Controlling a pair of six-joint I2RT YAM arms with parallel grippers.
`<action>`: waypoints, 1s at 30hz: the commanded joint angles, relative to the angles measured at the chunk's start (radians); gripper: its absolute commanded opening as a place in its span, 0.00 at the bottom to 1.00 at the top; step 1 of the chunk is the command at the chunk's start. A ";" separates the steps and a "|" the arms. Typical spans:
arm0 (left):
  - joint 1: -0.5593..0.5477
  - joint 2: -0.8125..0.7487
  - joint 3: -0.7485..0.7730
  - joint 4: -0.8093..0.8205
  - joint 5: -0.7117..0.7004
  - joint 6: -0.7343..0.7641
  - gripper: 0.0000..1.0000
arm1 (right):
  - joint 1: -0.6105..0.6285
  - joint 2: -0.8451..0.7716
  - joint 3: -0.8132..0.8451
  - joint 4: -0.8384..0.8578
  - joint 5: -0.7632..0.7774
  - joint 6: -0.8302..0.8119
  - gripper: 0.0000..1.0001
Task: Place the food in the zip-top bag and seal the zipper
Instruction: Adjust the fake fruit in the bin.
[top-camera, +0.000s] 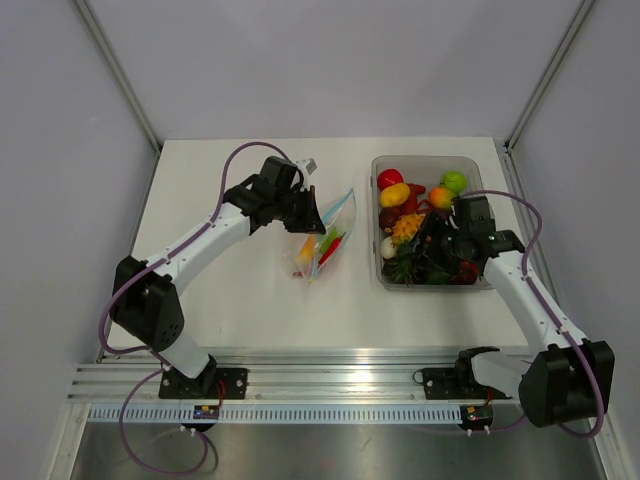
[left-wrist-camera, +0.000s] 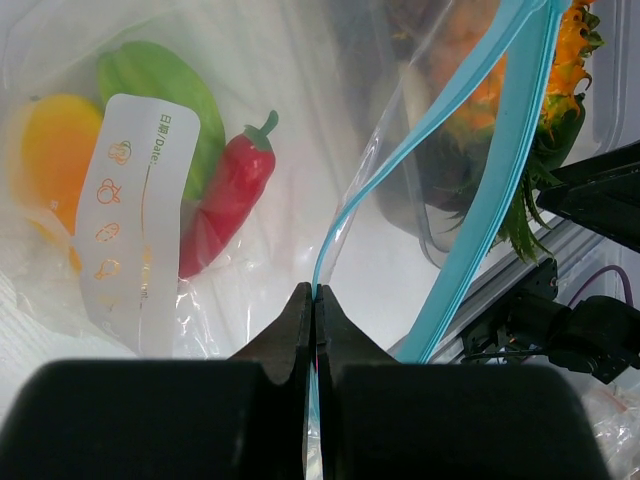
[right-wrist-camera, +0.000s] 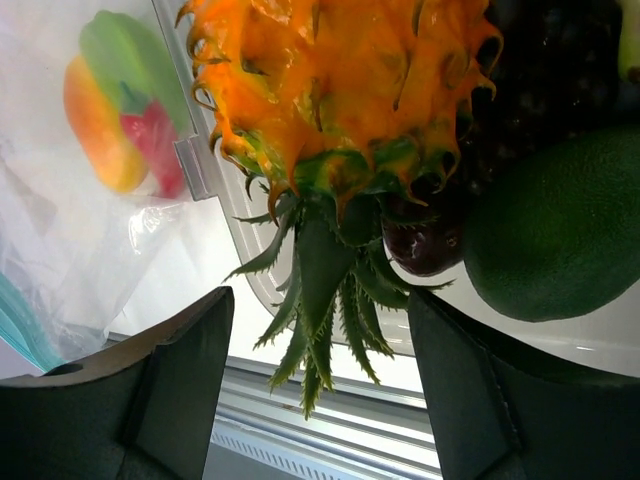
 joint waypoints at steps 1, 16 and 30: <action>-0.006 -0.022 -0.008 0.050 0.000 -0.004 0.00 | 0.007 -0.029 -0.009 -0.017 0.023 -0.044 0.77; -0.027 -0.007 0.016 0.047 -0.002 -0.010 0.00 | 0.088 -0.053 -0.063 0.057 -0.037 0.025 0.17; -0.033 -0.024 0.021 0.027 -0.023 0.001 0.00 | 0.088 -0.132 0.125 0.028 -0.126 0.129 0.00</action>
